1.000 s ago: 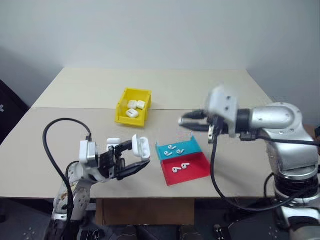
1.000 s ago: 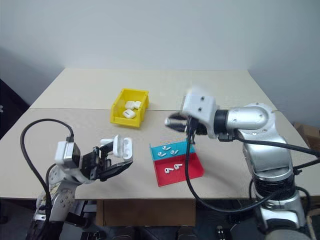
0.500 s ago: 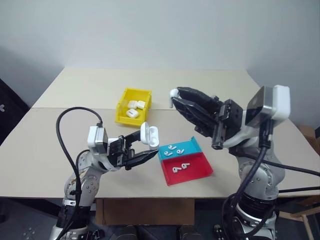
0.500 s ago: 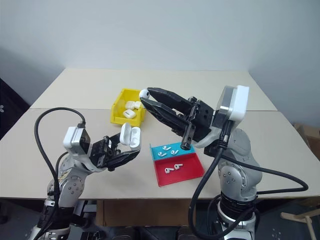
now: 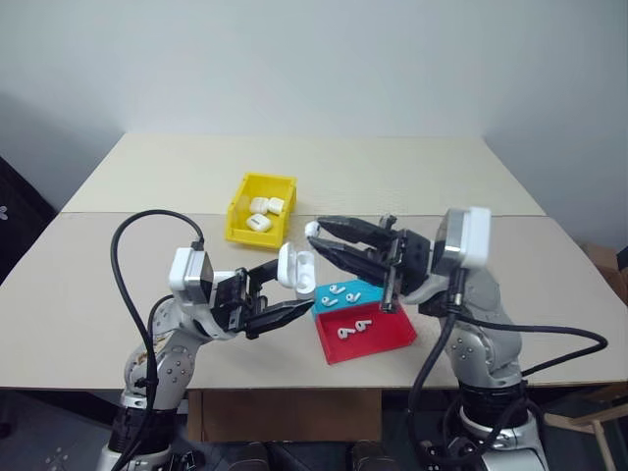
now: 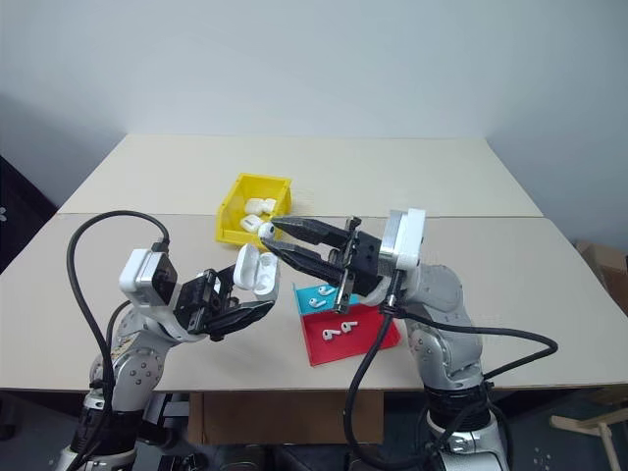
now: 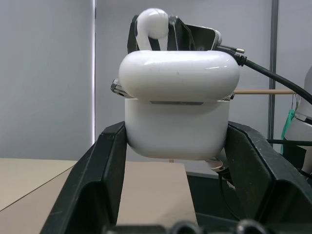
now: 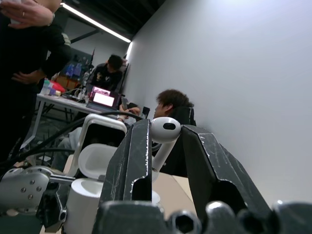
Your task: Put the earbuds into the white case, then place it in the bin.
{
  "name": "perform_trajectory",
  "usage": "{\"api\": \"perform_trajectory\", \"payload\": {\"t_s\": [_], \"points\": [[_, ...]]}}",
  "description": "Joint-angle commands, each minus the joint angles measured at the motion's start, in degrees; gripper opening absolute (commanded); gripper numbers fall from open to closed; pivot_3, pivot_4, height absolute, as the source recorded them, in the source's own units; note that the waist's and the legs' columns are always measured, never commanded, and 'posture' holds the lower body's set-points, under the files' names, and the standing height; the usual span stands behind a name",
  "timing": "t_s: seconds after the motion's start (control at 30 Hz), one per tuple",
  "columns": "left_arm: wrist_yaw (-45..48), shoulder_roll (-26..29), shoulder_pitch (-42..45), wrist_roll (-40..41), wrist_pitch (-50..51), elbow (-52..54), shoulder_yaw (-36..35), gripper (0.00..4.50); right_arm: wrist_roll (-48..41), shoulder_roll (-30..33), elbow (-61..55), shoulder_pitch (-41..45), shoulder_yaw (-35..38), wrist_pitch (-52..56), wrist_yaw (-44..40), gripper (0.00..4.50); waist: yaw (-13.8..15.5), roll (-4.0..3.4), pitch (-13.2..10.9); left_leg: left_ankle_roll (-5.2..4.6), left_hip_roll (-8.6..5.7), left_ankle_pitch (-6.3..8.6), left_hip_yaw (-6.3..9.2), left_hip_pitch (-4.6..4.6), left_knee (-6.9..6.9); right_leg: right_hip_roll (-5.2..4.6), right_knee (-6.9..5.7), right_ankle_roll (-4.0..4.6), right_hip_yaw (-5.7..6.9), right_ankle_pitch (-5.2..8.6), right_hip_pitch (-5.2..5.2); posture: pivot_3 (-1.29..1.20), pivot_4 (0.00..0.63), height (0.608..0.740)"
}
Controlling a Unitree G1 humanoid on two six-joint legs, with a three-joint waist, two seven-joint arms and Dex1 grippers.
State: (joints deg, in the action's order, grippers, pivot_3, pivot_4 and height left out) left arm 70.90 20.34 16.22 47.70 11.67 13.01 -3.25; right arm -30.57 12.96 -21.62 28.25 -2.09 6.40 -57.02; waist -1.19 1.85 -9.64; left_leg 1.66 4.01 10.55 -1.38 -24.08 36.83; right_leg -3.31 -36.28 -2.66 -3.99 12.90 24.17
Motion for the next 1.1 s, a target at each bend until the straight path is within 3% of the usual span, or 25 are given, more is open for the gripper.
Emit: {"api": "perform_trajectory", "payload": {"t_s": [0.03, 1.0, 1.1], "points": [[0.26, -0.27, 0.34, 0.81, -0.57, 2.18, -0.28, 2.75, 0.12, 0.57, -0.7, -0.26, -0.99, -2.87, -0.29, 1.15, 0.01, 0.0, 0.0, 0.0, 0.0, 0.0, 0.0, 0.0, 0.0, 0.0, 0.01, 0.0, 0.0, 0.0, 0.0, 0.0, 0.15, 0.74], [1.01, -1.72, -0.11, -1.39, -2.87, 0.92, 0.28, 2.75, 2.58, 4.64, 1.75, -1.9, -4.62, -7.54, -1.07, 1.15, 0.14, 0.0, 0.0, 0.0, 0.0, 0.0, 0.0, 0.0, 0.0, 0.0, 0.02, -0.01, 0.0, 0.01, -0.01, 0.0, 0.15, 0.74], [1.07, -1.91, 0.08, -1.88, -3.04, 0.46, 0.29, 2.75, 3.17, 5.11, 1.72, -2.13, -4.92, -8.37, -1.2, 1.79, 0.15, 0.0, 0.0, 0.0, 0.0, 0.0, 0.0, 0.0, 0.0, 0.0, 0.03, 0.0, 0.0, 0.0, -0.01, 0.0, 0.15, 0.74]]}}
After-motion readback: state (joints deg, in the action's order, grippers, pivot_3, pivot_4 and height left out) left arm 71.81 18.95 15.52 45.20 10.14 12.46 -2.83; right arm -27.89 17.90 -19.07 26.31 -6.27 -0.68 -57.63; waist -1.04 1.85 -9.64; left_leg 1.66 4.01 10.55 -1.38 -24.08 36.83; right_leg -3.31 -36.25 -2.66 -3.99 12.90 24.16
